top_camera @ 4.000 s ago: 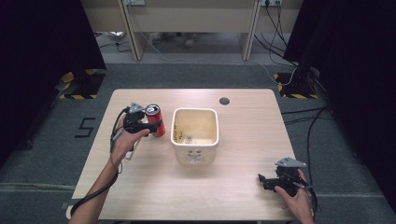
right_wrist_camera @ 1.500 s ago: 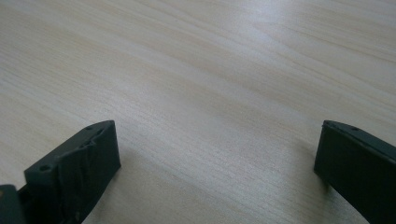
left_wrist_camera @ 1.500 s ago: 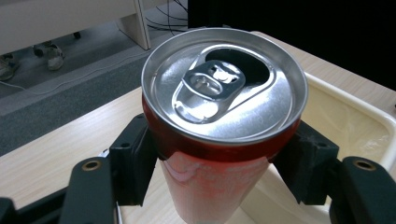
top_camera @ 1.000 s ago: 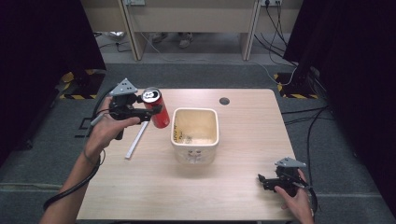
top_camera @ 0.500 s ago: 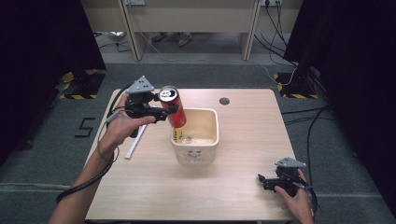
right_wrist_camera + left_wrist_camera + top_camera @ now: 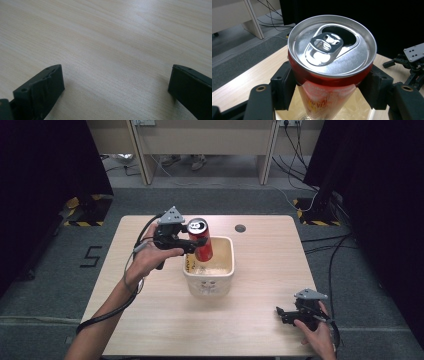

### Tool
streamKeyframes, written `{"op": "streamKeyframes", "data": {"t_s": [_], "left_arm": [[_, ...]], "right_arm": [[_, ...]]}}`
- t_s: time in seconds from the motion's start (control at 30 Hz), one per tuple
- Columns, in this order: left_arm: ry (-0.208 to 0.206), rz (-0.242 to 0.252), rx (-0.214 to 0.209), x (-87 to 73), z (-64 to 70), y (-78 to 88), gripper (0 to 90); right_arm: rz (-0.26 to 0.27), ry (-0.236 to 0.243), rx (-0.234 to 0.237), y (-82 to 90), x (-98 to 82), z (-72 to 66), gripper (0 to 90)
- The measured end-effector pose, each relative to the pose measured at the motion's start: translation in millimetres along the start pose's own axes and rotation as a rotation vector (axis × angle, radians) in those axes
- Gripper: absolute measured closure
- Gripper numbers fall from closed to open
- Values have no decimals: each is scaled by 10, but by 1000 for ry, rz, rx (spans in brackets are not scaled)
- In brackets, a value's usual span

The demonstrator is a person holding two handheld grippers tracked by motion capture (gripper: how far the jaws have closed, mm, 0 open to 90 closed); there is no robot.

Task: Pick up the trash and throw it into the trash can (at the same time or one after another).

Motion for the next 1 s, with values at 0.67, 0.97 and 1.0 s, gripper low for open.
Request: {"op": "streamKeyframes", "data": {"t_s": [0.67, 0.97, 1.0], "left_arm": [[30, -73, -13, -279, 9, -496, 343], [34, -125, -16, -431, -18, -667, 341], [37, -128, -18, -444, -17, -678, 341]], "right_arm": [[0, 1, -1, -1, 0, 2, 3], [1, 2, -1, -1, 0, 2, 2], [1, 1, -1, -1, 0, 2, 2]]}}
Point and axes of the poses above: each handheld gripper's, and its own axes: y roughly backward along the jaws, x roughly out of its top, z roughly to its right, the point moved 4 cm from there along -y, roughly forward along the jaws, and after that the axes turned 4 degrees about -z, right-handed, at the moved point
